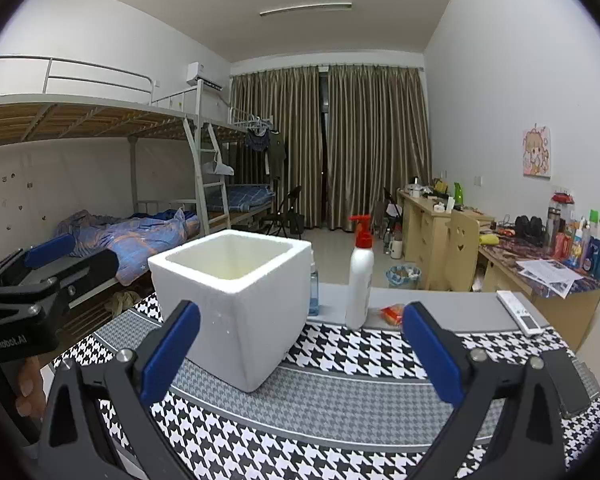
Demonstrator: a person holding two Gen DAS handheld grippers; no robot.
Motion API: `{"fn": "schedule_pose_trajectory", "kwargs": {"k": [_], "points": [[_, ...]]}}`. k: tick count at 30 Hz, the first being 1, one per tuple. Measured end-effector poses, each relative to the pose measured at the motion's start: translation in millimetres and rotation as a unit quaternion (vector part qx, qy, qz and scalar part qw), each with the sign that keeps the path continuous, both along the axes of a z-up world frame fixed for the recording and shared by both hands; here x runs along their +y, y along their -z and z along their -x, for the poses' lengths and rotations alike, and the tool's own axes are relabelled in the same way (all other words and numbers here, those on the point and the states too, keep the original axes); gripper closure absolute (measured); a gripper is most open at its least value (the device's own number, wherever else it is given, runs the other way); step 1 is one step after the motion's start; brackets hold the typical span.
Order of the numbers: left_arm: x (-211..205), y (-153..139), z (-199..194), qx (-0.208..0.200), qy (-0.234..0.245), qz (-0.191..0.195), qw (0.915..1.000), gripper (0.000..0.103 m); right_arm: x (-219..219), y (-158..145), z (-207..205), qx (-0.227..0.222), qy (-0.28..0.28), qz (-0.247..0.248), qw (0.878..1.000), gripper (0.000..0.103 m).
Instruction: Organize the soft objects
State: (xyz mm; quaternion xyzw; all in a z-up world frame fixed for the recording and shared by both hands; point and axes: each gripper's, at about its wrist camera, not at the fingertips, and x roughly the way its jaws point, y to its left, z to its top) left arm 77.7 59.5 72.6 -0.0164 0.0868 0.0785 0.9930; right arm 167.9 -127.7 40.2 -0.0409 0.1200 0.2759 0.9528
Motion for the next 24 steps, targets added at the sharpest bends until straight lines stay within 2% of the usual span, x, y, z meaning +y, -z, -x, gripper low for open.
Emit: {"fn": "schedule_pose_trajectory", "kwargs": {"k": [12,24], "points": [[-5.7,15.0,2.8,0.006,-0.006,-0.009,0.9999,0.001,-8.0,9.9,1.8,0.004,0.006,-0.004,1.0,0.001],[-5.9,23.3,8.6,0.008,-0.004,-0.001,1.0,0.001,-13.1,19.2,3.9,0.015,0.011,-0.011,1.0,0.001]]}}
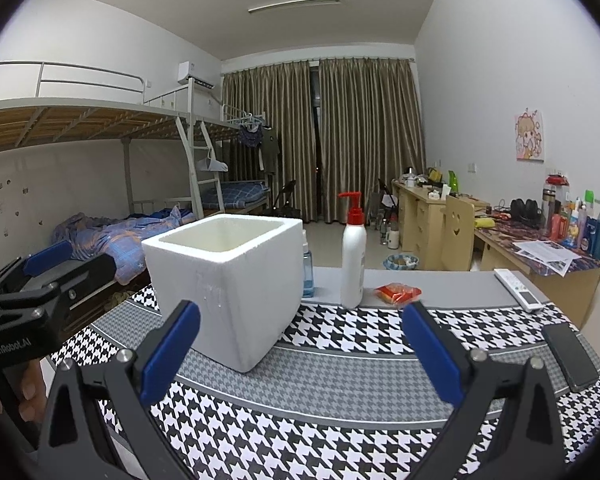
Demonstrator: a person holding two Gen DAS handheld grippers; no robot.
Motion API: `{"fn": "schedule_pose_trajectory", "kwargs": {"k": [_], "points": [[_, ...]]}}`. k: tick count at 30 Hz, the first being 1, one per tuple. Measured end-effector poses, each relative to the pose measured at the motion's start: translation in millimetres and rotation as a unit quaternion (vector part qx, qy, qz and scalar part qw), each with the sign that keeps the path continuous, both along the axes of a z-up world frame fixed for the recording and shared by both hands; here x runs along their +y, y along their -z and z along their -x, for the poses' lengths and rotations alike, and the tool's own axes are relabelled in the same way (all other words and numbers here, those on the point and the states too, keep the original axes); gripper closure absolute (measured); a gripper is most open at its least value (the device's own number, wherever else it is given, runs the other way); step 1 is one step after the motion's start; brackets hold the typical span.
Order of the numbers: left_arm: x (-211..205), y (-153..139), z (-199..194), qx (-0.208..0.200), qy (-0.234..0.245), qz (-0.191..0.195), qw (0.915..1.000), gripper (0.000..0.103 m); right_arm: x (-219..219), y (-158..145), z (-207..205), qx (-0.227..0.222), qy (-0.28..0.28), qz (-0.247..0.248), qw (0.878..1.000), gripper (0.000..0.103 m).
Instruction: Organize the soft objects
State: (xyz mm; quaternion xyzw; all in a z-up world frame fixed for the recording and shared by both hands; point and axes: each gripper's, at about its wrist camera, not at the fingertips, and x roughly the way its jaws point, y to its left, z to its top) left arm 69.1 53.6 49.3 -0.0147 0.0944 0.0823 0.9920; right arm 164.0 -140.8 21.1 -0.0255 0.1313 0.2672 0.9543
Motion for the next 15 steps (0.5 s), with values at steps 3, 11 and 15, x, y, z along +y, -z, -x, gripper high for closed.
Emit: {"fn": "schedule_pose_trajectory", "kwargs": {"k": [3,11,15], "points": [[0.2,2.6,1.0,0.001,0.003,0.005,1.0,0.001,-0.8,1.4,-0.1,0.001,0.002,0.001,1.0,0.001],[0.1,9.2,1.6,0.012,0.001,0.011,0.9999,0.001,-2.1,6.3,2.4,0.003,0.003,0.0,1.0,0.001],[0.7,11.0,0.4,0.015,-0.002,0.012,0.9998,0.001,-2.5,9.4,4.0,0.003,0.003,0.001,1.0,0.001]]}}
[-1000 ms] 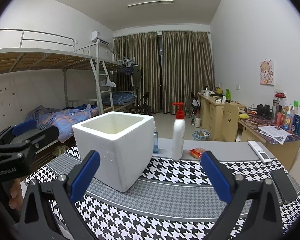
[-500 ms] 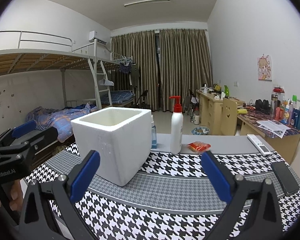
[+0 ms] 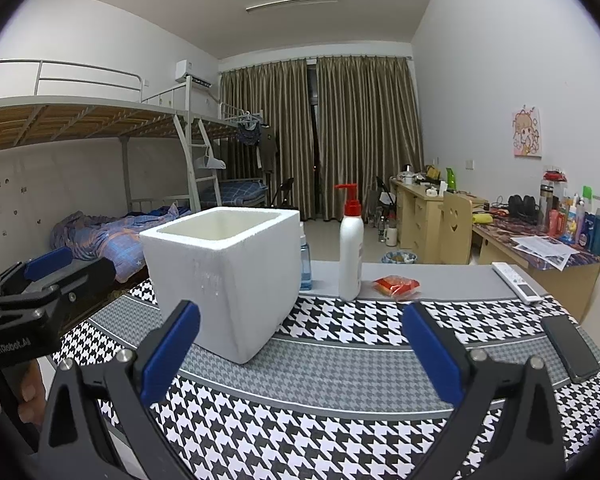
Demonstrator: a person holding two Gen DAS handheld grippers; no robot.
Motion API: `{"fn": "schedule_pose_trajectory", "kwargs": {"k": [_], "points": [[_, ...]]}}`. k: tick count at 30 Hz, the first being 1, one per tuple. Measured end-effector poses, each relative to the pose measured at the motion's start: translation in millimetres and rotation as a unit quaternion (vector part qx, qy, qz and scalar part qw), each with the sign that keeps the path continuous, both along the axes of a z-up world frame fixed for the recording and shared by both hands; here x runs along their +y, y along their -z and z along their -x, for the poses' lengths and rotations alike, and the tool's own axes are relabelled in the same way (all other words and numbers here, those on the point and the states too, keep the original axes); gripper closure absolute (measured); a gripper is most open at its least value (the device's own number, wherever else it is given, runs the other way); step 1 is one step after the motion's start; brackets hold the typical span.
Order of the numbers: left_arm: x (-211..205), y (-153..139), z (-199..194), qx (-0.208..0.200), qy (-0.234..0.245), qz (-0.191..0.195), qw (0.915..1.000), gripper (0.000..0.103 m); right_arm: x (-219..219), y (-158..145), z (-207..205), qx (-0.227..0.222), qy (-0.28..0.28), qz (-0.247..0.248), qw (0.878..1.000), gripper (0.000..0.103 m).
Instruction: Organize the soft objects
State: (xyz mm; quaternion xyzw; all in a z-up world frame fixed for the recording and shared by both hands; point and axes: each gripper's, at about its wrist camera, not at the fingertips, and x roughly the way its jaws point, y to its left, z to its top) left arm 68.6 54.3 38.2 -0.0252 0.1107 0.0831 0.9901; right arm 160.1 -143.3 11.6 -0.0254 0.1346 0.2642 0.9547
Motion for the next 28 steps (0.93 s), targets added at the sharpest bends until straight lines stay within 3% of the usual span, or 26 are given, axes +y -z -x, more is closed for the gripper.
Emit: {"fn": "schedule_pose_trajectory", "kwargs": {"k": [28], "points": [[-3.2,3.4,2.8,0.002,0.004,-0.002,1.0,0.001,-4.0,4.4,-2.1,0.006,-0.004,-0.004,1.0,0.001]]}}
